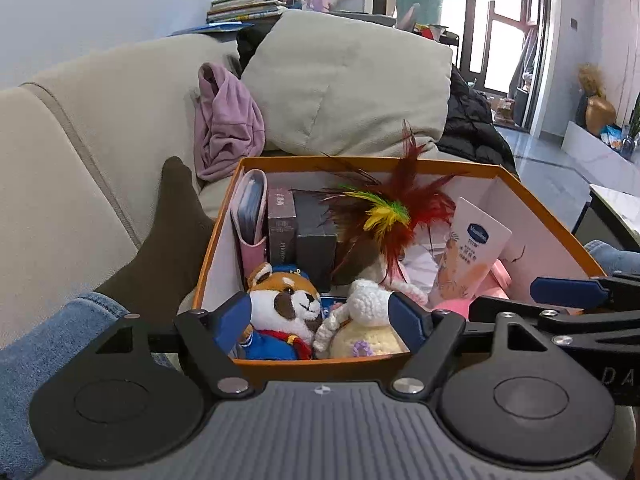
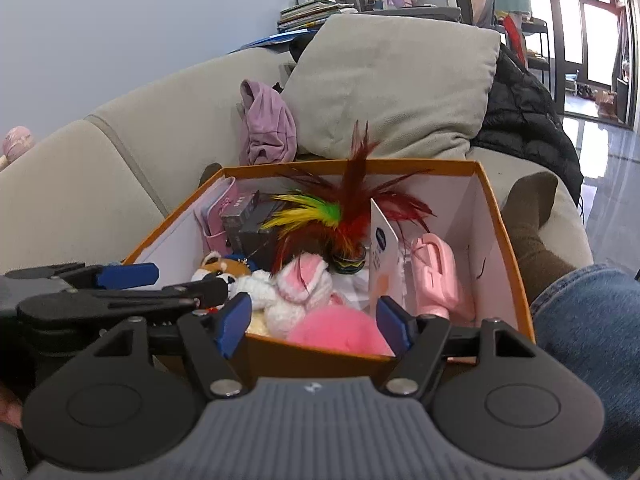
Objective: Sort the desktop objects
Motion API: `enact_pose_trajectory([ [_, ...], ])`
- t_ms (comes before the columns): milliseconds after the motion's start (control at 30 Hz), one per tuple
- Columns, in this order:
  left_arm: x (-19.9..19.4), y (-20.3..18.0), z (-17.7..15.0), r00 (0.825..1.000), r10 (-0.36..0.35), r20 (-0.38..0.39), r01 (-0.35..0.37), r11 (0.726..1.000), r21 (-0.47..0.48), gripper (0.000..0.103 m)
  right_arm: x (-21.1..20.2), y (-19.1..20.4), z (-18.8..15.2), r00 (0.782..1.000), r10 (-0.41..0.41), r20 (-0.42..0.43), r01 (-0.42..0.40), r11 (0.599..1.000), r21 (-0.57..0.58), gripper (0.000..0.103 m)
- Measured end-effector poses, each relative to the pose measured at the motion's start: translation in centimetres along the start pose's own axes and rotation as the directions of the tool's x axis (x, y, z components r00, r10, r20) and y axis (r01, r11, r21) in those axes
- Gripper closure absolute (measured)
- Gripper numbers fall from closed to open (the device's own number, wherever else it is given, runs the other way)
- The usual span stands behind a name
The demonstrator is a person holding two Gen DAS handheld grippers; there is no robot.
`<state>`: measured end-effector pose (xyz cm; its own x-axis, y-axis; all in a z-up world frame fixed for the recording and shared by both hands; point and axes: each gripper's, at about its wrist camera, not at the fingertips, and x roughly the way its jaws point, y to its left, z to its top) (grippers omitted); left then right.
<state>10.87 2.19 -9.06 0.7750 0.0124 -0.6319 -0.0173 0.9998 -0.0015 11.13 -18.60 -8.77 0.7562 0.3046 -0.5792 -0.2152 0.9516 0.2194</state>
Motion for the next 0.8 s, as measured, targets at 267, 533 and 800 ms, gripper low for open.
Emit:
enact_pose_trajectory([
  [267,0.12,0.07,-0.15,1.0,-0.002,0.011,0.002,1.0,-0.005,0.014,0.03,-0.08,-0.13,1.0,0.002,0.001,-0.002,1.0,0.001,0.031],
  [533,0.16,-0.01,-0.21,1.0,0.007,0.014,-0.007,1.0,-0.004,0.013,0.07,-0.1,-0.22,1.0,-0.004,0.0,0.004,1.0,0.0,0.031],
  [800,0.2,-0.04,-0.21,1.0,0.006,0.013,-0.006,1.0,-0.002,0.013,0.07,-0.22,-0.2,1.0,-0.002,0.0,0.002,1.0,-0.002,0.03],
])
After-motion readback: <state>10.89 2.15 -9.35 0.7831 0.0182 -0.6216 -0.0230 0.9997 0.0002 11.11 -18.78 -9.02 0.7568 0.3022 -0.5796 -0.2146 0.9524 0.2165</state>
